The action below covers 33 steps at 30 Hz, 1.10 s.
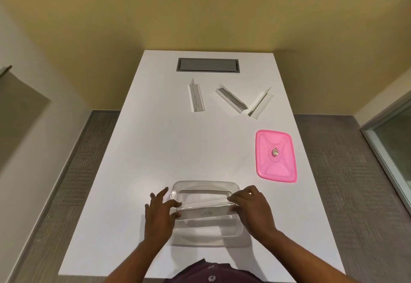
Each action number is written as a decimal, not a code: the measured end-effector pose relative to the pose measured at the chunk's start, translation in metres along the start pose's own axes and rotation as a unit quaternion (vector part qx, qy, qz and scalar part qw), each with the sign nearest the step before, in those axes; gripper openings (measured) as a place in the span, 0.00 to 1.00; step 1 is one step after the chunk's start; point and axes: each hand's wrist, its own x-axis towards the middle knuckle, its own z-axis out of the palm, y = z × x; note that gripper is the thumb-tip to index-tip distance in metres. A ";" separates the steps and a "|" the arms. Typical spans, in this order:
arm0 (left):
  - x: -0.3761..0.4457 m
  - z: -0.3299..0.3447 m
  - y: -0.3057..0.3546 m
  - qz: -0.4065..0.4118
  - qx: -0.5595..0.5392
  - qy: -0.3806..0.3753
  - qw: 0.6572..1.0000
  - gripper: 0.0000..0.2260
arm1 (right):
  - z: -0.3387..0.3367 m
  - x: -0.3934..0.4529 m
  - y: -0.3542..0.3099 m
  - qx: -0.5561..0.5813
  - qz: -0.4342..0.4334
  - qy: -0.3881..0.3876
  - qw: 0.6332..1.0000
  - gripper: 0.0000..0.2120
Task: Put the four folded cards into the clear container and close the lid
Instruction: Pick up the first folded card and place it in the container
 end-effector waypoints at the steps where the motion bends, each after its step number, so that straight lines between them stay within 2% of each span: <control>1: -0.001 0.001 -0.005 0.004 -0.020 -0.001 1.000 0.11 | 0.003 -0.003 -0.001 -0.002 0.002 -0.010 1.000 0.17; 5: -0.002 0.007 -0.015 -0.013 -0.046 -0.034 0.998 0.11 | 0.018 -0.009 -0.005 -0.056 0.011 -0.064 0.996 0.17; 11: 0.001 0.013 -0.007 -0.066 0.125 -0.116 0.983 0.11 | 0.028 0.001 -0.016 -0.179 0.008 -0.167 0.970 0.12; 17: 0.001 0.017 -0.005 -0.073 0.135 -0.148 0.977 0.12 | 0.037 -0.001 -0.019 -0.217 0.010 -0.213 0.953 0.13; 29: 0.002 0.016 -0.012 -0.017 0.160 -0.147 0.976 0.11 | 0.032 0.000 -0.028 -0.212 0.033 -0.251 0.944 0.16; 33: 0.003 0.012 -0.021 0.043 0.122 -0.126 0.984 0.16 | 0.029 0.002 -0.029 -0.201 0.020 -0.261 0.944 0.21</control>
